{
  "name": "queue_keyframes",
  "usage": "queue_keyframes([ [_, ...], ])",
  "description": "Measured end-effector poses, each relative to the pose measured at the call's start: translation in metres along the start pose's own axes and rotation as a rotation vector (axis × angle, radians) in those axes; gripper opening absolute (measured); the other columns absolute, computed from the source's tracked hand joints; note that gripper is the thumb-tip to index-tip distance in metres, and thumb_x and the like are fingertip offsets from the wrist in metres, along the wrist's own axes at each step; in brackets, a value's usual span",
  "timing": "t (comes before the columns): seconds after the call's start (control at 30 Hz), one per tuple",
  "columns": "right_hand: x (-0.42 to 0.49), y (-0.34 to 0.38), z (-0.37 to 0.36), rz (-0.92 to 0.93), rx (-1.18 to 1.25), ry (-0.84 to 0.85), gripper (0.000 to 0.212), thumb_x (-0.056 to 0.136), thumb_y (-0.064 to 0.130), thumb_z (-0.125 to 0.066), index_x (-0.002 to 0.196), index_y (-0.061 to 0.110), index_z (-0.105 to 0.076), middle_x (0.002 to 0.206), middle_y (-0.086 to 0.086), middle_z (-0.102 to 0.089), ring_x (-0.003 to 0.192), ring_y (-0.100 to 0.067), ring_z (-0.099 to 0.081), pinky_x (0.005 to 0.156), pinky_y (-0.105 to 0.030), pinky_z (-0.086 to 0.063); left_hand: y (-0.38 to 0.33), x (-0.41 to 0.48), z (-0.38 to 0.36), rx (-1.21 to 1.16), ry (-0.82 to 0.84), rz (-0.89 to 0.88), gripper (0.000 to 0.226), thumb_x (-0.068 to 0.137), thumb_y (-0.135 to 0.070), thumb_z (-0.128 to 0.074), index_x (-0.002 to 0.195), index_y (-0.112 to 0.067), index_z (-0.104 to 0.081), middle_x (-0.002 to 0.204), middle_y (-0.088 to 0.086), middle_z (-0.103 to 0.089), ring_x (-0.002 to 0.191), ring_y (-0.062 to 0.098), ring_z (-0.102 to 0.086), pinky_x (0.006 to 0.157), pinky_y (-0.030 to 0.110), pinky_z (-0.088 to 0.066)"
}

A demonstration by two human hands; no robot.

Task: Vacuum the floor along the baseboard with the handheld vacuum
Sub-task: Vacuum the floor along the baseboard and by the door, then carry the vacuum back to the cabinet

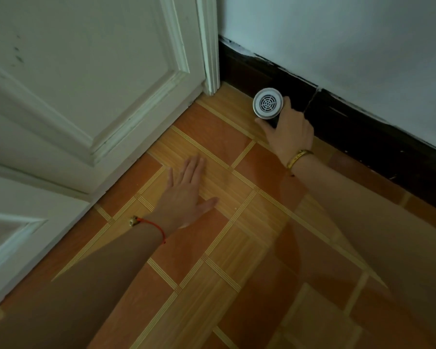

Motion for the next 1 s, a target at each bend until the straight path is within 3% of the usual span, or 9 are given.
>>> queue_keyframes([
  [0.2,-0.038,-0.041,0.029,-0.118,-0.035,-0.015,0.073,0.085,0.060,-0.060,0.135,0.009,-0.043,0.111,-0.019,-0.067,0.100,-0.037,-0.065,0.074,-0.040,-0.051,-0.024,-0.018,0.002,0.031,0.050,-0.042,0.101,0.093,-0.068,-0.040,0.155,-0.018,0.022,0.165,0.002,0.024,0.152,0.021,0.021,0.125,0.049,0.009],
  [0.3,-0.054,-0.053,0.042,-0.242,0.192,-0.059,0.068,0.083,0.057,-0.064,0.128,0.009,-0.050,0.115,-0.015,-0.067,0.104,-0.031,-0.065,0.081,-0.039,-0.054,-0.035,-0.026,0.003,0.034,0.047,-0.038,0.097,0.095,-0.065,-0.039,0.156,-0.018,0.020,0.166,0.004,0.020,0.154,0.023,0.015,0.125,0.045,0.008],
  [0.37,-0.065,-0.058,0.048,-0.347,0.423,-0.080,0.063,0.082,0.052,-0.069,0.123,0.005,-0.058,0.114,-0.013,-0.069,0.103,-0.025,-0.066,0.084,-0.033,-0.054,-0.042,-0.031,0.006,-0.003,0.051,-0.031,0.090,0.098,-0.060,-0.038,0.158,-0.017,0.013,0.168,0.005,0.013,0.155,0.027,-0.009,0.125,0.042,0.007],
  [0.43,-0.075,-0.062,0.052,-0.487,0.638,-0.041,0.057,0.081,0.050,-0.070,0.105,-0.002,-0.066,0.091,-0.016,-0.073,0.076,-0.019,-0.071,0.070,-0.030,-0.058,-0.052,-0.034,0.010,-0.100,0.045,-0.010,0.081,0.100,-0.054,-0.040,0.160,-0.017,0.001,0.169,0.007,0.003,0.144,0.029,-0.039,0.126,0.042,-0.001],
  [0.5,-0.088,-0.061,0.056,-0.652,0.896,0.044,0.051,0.081,0.048,-0.072,0.086,-0.003,-0.064,0.066,-0.013,-0.067,0.047,-0.017,-0.063,0.053,-0.029,-0.053,-0.064,-0.034,0.015,-0.232,0.007,0.023,0.073,0.101,-0.049,-0.045,0.159,-0.015,-0.016,0.167,0.008,-0.014,0.137,0.029,-0.048,0.123,0.044,-0.025],
  [0.57,-0.105,-0.058,0.060,-0.789,1.146,0.149,0.047,0.082,0.046,-0.072,0.086,0.000,-0.062,0.063,-0.012,-0.065,0.042,-0.017,-0.058,0.050,-0.028,-0.051,-0.074,-0.032,0.020,-0.453,-0.023,0.110,0.066,0.100,-0.049,-0.048,0.154,-0.014,-0.033,0.158,0.007,-0.038,0.133,0.023,-0.050,0.109,0.035,-0.041],
  [0.67,-0.133,-0.051,0.063,-0.854,1.366,0.317,0.048,0.083,0.048,-0.069,0.098,0.002,-0.062,0.069,-0.010,-0.064,0.046,-0.016,-0.056,0.046,-0.024,-0.049,-0.091,-0.028,0.025,-0.935,0.064,0.299,0.066,0.093,-0.063,-0.049,0.139,-0.017,-0.051,0.143,0.001,-0.057,0.118,0.014,-0.060,0.099,0.032,-0.046],
  [0.8,-0.169,-0.044,0.070,-0.835,1.419,0.463,0.047,0.083,0.053,-0.066,0.097,0.009,-0.062,0.072,-0.007,-0.064,0.049,-0.014,-0.055,0.046,-0.023,-0.049,-0.118,-0.030,0.026,-1.484,0.185,0.429,0.071,0.089,-0.063,-0.056,0.141,-0.015,-0.049,0.133,0.003,-0.062,0.114,0.022,-0.065,0.093,0.035,-0.053],
  [1.0,-0.207,-0.052,0.090,-0.823,1.425,0.573,0.047,0.079,0.058,-0.067,0.084,0.012,-0.060,0.069,-0.004,-0.065,0.048,-0.013,-0.054,0.047,-0.023,-0.050,-0.146,-0.044,0.015,-1.785,0.223,0.476,0.054,0.089,-0.047,-0.066,0.130,-0.014,-0.055,0.123,0.009,-0.065,0.111,0.023,-0.066,0.088,0.031,-0.054],
])
Point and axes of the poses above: each hand's wrist, its own x-axis towards the middle knuckle, its own z-axis out of the back of the hand, y = z × x, the point moved 2 cm from there along x, towards the middle knuckle
